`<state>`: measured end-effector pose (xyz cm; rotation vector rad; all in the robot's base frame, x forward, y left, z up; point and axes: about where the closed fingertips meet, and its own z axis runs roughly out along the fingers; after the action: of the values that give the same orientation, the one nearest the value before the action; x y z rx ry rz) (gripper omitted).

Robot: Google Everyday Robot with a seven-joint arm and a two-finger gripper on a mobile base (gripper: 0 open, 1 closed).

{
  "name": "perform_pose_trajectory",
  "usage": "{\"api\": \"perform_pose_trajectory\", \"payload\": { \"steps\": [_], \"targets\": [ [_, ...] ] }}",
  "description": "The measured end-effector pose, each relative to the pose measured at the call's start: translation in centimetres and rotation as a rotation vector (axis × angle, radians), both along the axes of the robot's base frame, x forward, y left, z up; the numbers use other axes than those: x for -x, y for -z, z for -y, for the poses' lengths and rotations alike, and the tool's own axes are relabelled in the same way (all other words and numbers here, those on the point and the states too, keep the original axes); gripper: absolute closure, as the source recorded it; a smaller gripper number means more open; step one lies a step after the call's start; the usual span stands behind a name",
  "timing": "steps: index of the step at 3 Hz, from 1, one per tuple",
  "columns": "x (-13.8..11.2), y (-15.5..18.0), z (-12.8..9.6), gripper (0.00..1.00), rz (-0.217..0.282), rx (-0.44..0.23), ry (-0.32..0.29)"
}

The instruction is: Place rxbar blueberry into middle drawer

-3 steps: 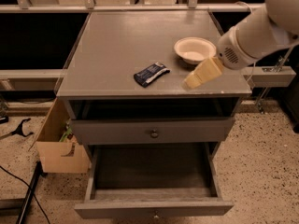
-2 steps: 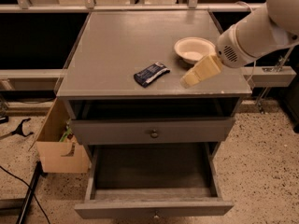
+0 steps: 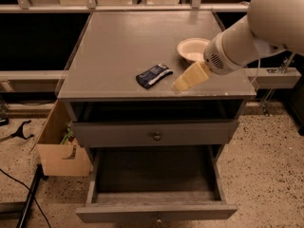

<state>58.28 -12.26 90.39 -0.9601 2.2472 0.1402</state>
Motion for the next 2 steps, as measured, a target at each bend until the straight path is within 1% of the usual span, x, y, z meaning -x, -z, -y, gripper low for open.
{"api": "perform_pose_trajectory", "payload": {
  "steps": [1, 2],
  "targets": [
    [-0.8, 1.0, -1.9, 0.0, -0.009, -0.024, -0.006],
    [-2.0, 2.3, -4.1, 0.0, -0.028, -0.06, -0.006]
  ]
}}
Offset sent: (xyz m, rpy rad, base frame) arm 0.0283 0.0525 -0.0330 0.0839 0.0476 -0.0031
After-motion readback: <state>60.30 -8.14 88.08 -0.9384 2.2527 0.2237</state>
